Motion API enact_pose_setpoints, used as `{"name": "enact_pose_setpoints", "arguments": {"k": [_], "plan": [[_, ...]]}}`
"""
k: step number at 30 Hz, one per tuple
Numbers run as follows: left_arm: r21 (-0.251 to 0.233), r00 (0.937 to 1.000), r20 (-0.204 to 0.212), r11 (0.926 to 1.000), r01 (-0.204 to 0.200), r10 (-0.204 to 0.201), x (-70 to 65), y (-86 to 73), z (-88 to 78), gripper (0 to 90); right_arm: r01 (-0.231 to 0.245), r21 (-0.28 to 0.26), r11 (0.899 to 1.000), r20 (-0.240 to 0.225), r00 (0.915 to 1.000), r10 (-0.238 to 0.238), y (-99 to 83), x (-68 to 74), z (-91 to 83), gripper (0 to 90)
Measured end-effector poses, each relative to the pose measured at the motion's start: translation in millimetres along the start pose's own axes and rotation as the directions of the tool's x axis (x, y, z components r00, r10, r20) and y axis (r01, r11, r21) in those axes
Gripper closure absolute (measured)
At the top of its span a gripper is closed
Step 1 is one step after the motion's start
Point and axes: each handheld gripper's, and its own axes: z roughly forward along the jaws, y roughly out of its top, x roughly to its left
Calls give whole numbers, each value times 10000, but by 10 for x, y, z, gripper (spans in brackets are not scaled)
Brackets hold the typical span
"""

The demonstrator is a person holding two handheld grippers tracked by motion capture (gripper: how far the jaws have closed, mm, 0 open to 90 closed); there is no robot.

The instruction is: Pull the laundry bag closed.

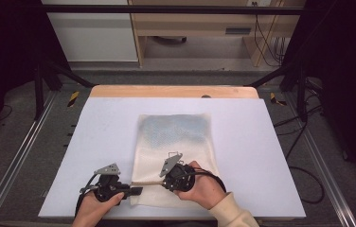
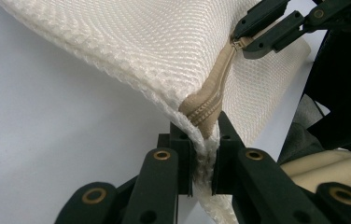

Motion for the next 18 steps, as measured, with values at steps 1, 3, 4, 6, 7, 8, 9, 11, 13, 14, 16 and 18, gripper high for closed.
{"name": "enact_pose_setpoints", "arguments": {"k": [1, 3, 4, 6, 7, 8, 9, 11, 13, 14, 16, 18], "plan": [[1, 10000, 9, 10000, 12, -12, 1, 0, -1, 819, -22, 40, 10000, 29, 10000, 22, -4, 1, -1, 820], [4, 10000, 4, 10000, 7, -7, 2, 0, -1, 819, -59, 7, 10000, 19, 10000, 59, -13, -1, 0, 820], [7, 10000, 7, 10000, 12, -12, 2, 0, -1, 819, -88, -42, 10000, 47, 10000, 88, -15, 2, 0, 821], [14, 10000, -6, 10000, 7, -7, 2, 0, -1, 819, -38, -9, 10000, 23, 10000, 38, -18, 5, -10, 820], [0, 10000, 5, 10000, 19, -19, 3, 0, -2, 819, -42, -25, 10000, 45, 10000, 42, -19, 6, -15, 821], [-11, 10000, 12, 10000, 16, -16, 2, 1, -3, 819, -52, 11, 10000, 65, 10000, 52, -21, 9, -24, 821], [-14, 10000, 20, 10000, 16, -16, 1, 1, -3, 819, -47, -34, 10000, 32, 10000, 47, -24, 8, -30, 821], [-23, 10000, 35, 10000, 18, -18, -1, 1, -4, 819, -60, -75, 10000, 31, 10000, 60, -30, 9, -41, 821], [-11, 10000, 31, 10000, 7, -7, -1, 1, -3, 819, -42, -69, 10000, 10, 10000, 42, -37, 9, -49, 821], [-8, 10000, 41, 10000, 9, -9, -1, 1, -4, 819, -58, -56, 10000, 28, 10000, 58, -42, 8, -50, 821], [-6, 10000, 45, 10000, 0, 0, -3, 2, -2, 819, -96, -47, 9999, 22, 10000, 96, -58, 0, -59, 821], [-5, 10000, 56, 10000, -4, 4, -4, 1, -3, 819, -106, -14, 9999, 3, 9999, 106, -62, -1, -64, 821]]}}
